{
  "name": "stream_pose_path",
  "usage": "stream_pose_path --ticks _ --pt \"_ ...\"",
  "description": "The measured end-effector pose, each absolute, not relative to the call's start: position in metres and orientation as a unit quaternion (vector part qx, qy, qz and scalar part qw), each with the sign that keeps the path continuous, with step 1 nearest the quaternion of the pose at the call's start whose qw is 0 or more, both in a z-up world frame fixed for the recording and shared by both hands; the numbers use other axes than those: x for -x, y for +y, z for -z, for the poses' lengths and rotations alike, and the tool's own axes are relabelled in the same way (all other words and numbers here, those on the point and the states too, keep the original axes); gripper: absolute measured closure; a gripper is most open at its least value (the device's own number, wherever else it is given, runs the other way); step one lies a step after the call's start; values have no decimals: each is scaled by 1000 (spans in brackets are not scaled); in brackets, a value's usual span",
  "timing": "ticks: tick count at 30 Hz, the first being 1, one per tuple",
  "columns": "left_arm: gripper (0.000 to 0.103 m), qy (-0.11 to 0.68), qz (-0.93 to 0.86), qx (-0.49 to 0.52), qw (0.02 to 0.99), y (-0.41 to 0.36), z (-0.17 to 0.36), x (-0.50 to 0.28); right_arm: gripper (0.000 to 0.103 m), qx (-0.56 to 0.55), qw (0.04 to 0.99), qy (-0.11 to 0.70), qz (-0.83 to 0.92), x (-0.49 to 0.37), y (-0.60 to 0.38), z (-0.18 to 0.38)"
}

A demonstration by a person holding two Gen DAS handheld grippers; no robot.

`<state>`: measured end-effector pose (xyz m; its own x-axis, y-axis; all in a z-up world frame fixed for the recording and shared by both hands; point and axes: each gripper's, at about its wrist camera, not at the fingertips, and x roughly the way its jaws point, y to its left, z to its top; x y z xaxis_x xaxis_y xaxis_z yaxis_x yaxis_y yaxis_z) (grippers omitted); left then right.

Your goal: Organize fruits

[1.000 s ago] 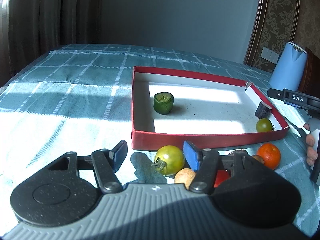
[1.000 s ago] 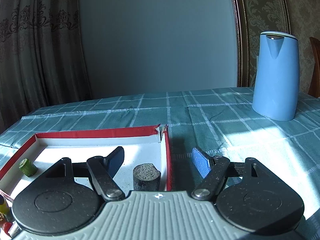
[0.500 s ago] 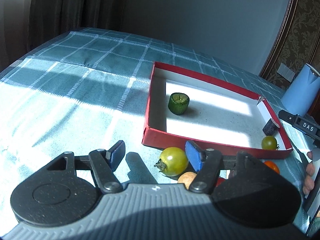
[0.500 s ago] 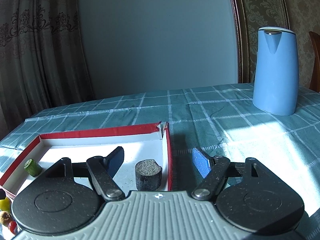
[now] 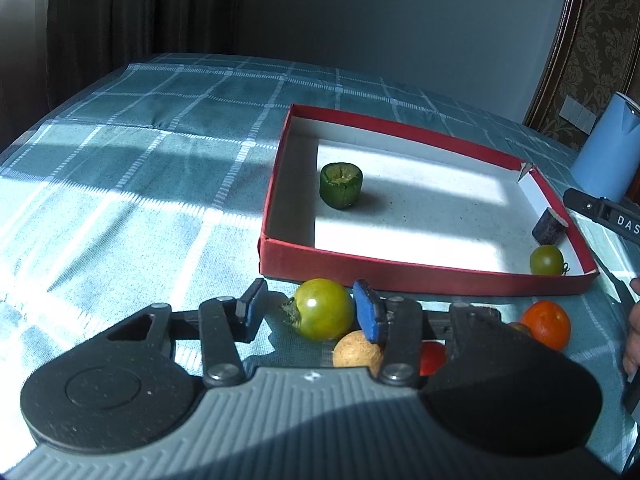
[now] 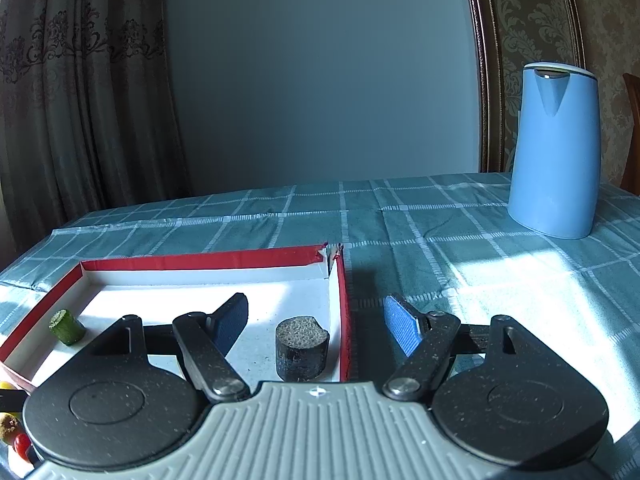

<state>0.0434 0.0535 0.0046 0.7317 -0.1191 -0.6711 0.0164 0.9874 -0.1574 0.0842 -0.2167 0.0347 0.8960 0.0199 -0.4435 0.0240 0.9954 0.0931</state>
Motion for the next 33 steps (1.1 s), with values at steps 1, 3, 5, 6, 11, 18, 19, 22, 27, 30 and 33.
stream_pose_path --ticks 1,3,5,6,11,18,19,22,27,30,33 --pt "70 365 38 72 927 53 -5 -42 28 -47 973 227 2 -84 -217 -35" --pt "71 361 32 58 930 48 -5 -39 28 -48 973 225 3 -83 -217 -36" --pt "71 354 27 42 934 45 -5 -36 28 -52 973 225 2 -83 -218 -36" --pt "71 350 24 33 936 43 -6 -35 28 -53 973 224 2 -83 -218 -36" --pt "71 308 25 12 951 37 -26 -32 28 -60 973 222 2 -82 -220 -37" --pt "71 272 -18 -20 962 26 -37 -70 28 -92 968 234 -16 -78 -226 -36" --pt "71 277 -20 -18 961 25 -34 -78 28 -95 967 235 -18 -78 -227 -36" --pt "71 286 -30 -28 957 21 -25 -92 28 -101 967 235 -17 -78 -228 -36" --pt "64 283 -26 -36 958 19 -18 -94 28 -95 969 226 -24 -77 -223 -35" --pt "46 269 -29 -34 962 21 -19 -87 27 -82 971 221 -29 -75 -219 -36" --pt "20 236 -48 -45 969 23 -21 -72 21 -71 975 208 -32 -71 -215 -36"
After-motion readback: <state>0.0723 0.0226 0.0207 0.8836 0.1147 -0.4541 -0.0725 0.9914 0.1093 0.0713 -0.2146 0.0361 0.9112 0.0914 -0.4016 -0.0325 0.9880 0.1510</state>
